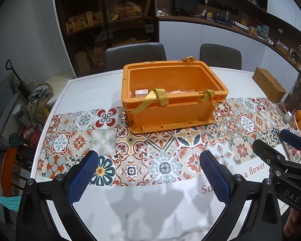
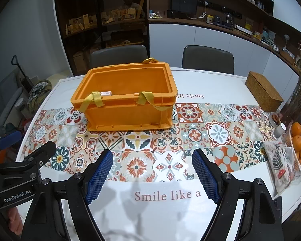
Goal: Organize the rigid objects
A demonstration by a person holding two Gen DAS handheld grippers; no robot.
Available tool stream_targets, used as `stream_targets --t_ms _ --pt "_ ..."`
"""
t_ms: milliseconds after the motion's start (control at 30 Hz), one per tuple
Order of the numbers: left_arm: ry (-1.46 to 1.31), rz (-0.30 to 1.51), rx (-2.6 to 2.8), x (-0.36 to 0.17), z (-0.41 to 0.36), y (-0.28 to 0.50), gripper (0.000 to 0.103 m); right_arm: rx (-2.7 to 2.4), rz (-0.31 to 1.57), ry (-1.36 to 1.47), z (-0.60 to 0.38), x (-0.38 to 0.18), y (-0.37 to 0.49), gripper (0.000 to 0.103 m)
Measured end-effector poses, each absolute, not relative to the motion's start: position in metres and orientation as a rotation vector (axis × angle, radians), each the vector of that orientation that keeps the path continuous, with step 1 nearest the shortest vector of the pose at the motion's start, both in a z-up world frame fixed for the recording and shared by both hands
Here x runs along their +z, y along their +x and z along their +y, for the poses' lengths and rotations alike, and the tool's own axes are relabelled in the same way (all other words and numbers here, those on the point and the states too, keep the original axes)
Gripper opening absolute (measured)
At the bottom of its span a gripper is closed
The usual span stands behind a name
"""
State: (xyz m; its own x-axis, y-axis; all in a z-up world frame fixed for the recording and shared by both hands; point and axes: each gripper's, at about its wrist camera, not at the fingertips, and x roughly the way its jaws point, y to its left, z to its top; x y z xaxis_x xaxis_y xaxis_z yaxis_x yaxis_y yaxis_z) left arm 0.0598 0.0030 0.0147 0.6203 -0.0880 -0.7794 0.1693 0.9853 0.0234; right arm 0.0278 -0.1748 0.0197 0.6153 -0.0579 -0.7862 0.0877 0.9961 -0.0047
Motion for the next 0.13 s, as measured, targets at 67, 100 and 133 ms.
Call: stream_targets --t_ms 67,100,133 --pt "0.095 0.890 -0.152 0.0148 0.0033 0.0595 0.103 -0.084 0.904 0.035 -0.1750 0.0201 0.0279 0.081" --pt "0.094 0.891 -0.151 0.0144 0.0043 0.0600 0.103 -0.085 0.904 0.035 -0.1751 0.0201 0.0279 0.081" --pt "0.093 0.893 -0.151 0.0144 0.0045 0.0599 0.103 -0.084 0.904 0.035 -0.1752 0.0203 0.0277 0.081"
